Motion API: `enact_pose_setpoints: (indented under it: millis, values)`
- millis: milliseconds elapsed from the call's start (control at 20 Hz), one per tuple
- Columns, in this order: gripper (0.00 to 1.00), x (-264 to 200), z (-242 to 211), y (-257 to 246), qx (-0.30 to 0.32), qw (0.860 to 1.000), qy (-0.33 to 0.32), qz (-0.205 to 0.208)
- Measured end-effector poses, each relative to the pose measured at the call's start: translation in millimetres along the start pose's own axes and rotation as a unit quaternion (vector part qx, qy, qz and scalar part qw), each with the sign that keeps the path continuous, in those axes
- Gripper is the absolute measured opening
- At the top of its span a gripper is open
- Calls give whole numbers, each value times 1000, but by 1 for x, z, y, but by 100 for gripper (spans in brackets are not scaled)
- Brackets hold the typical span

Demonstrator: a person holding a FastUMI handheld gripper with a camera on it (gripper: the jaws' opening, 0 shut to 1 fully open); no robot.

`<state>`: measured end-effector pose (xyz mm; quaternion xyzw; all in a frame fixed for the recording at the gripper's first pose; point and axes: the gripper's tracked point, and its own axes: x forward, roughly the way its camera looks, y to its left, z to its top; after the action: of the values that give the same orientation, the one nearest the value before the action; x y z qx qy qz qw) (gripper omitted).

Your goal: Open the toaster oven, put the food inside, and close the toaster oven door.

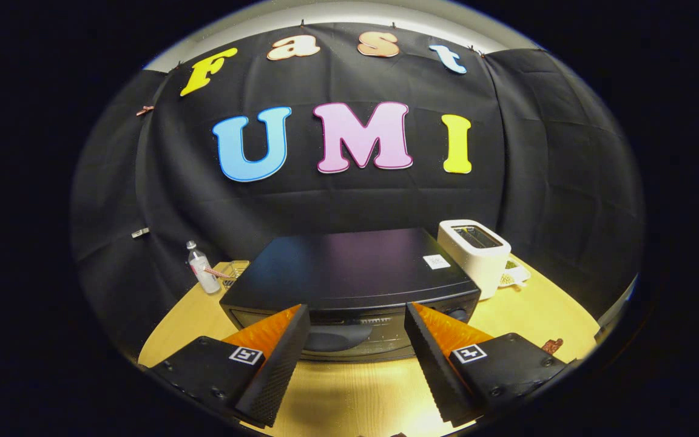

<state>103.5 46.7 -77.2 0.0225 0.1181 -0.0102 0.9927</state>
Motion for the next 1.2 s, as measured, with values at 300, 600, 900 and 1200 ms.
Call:
enact_pose_setpoints:
  millis: [300,600,900,1200]
  values:
    - [97,23,-25,18,-25,999,30,1]
    - [100,35,-27,17,14,999,48,-5]
    - [100,21,-38,16,43,997,65,13]
    - [100,-11,-73,15,78,992,89,33]
